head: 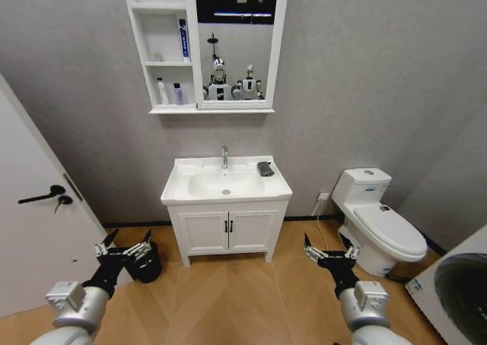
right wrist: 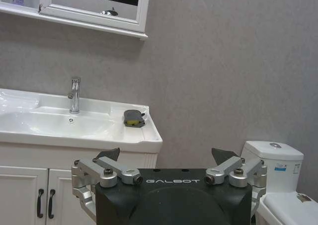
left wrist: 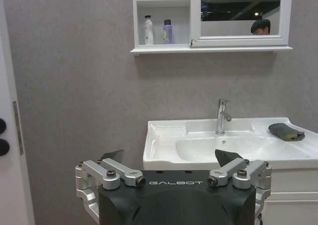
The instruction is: Move facial cleanser and shampoo from washbasin to cabinet, then wipe washbasin with towel.
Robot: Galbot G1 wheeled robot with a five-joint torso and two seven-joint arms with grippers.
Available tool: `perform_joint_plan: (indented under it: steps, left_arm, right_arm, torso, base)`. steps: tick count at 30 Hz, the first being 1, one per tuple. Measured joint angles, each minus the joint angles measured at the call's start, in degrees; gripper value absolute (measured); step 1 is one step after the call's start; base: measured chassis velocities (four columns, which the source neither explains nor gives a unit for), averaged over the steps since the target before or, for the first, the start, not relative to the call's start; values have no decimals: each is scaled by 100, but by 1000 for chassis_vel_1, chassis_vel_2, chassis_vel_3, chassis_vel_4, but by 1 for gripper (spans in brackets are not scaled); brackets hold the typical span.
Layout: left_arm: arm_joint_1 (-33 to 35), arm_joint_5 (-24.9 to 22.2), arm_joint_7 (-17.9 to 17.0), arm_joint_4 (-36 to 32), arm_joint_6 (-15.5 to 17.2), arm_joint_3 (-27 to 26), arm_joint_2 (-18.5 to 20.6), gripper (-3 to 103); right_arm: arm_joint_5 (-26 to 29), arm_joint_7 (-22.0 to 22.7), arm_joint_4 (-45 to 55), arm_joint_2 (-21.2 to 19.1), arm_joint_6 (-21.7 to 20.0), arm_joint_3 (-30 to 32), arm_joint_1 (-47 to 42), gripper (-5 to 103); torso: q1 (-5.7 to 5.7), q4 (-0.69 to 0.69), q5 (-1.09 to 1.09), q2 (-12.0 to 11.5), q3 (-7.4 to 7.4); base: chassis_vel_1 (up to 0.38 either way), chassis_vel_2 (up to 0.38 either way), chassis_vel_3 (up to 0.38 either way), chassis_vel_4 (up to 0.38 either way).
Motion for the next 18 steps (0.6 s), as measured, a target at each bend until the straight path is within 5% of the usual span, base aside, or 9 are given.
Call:
perform_joint_plan:
  steps: [18]
  left_arm:
    - [-15,-109,42,74,-93,-79,105,100]
  right_arm:
    - [-74,-146,1,21,127,-18,-62,100]
  torso:
    - [-4,0,-4,2,-2]
  base:
    - [228,-246,-238,238]
